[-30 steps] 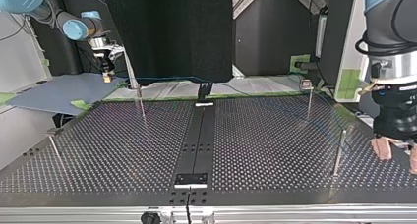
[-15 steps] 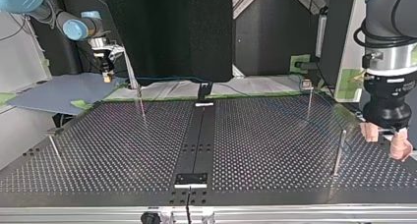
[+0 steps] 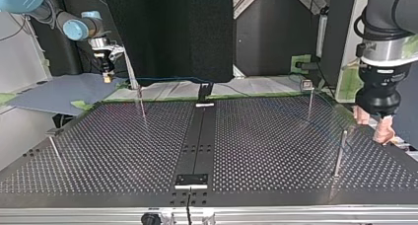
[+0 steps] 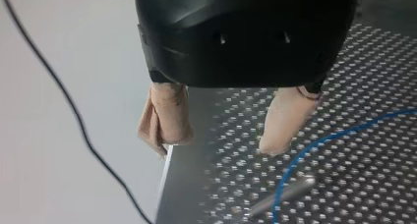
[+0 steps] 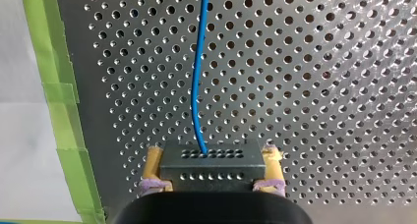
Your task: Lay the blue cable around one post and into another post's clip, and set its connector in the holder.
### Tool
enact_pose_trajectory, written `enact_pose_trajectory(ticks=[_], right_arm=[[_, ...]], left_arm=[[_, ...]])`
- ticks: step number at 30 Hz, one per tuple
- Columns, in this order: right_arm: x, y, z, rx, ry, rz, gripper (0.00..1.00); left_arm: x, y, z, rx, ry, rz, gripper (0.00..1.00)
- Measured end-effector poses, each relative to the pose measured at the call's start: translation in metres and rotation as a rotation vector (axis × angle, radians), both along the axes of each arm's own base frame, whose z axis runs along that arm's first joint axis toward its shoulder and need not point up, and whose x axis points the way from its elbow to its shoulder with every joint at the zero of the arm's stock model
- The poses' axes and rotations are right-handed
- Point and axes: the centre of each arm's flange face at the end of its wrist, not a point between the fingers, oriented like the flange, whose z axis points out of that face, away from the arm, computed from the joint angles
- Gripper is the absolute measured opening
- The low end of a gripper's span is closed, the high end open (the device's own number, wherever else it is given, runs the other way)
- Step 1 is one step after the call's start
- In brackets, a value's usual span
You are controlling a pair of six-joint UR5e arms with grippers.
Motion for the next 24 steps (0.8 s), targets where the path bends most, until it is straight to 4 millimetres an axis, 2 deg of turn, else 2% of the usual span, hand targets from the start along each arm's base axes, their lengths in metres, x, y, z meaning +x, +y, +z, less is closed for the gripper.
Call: enact_pose_trajectory(ticks=[24], right_arm=[[-0.0007, -0.0001, -0.0002, 0.0, 0.004, -0.008, 0.0]], left_arm=[[-0.0054, -0.0014, -0.0032, 0.233, 0.095, -0.054, 1.0]])
